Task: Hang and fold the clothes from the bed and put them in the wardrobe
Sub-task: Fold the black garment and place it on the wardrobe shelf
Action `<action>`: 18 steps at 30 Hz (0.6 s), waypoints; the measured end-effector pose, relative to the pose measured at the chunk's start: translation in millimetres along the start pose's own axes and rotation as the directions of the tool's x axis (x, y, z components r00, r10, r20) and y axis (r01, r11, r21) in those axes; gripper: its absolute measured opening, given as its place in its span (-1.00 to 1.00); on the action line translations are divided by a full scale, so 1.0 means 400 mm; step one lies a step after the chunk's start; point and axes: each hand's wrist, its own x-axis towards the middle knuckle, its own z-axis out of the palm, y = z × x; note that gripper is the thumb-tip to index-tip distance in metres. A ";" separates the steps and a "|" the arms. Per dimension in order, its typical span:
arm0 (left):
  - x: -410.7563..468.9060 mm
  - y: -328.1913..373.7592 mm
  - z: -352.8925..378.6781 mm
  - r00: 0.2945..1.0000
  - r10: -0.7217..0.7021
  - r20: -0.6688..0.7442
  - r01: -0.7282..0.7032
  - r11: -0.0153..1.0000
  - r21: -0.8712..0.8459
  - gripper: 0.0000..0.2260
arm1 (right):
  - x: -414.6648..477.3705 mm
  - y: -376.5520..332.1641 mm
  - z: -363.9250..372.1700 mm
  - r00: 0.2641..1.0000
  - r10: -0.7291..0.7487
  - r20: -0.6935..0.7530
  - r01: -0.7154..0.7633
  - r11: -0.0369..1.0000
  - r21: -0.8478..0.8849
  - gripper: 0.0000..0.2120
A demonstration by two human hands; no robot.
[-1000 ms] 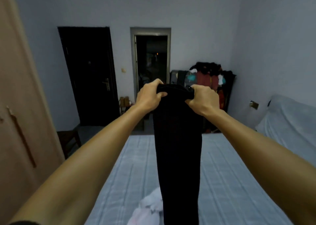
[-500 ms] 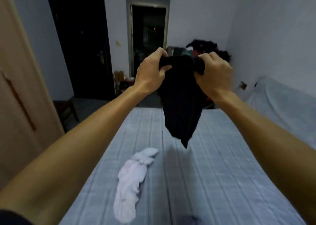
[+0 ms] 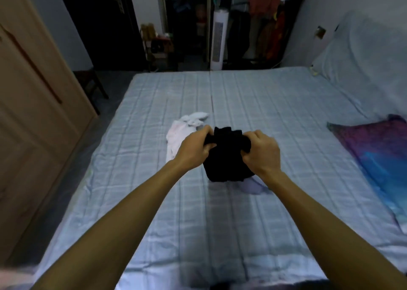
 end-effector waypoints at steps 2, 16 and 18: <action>-0.122 -0.019 0.033 0.999 0.000 0.045 0.000 1.000 0.013 -0.85 | -0.129 -0.026 -0.003 0.998 0.010 0.063 -0.011 1.000 0.012 -0.73; -0.711 -0.104 0.240 0.786 -0.077 0.614 0.006 0.993 0.116 -0.76 | -0.845 -0.137 -0.025 0.808 0.191 0.557 -0.250 0.968 0.030 -0.67; -0.745 -0.111 0.267 0.769 -0.090 0.633 0.035 0.995 0.099 -0.76 | -0.895 -0.135 -0.017 0.760 0.208 0.616 -0.271 0.962 0.010 -0.66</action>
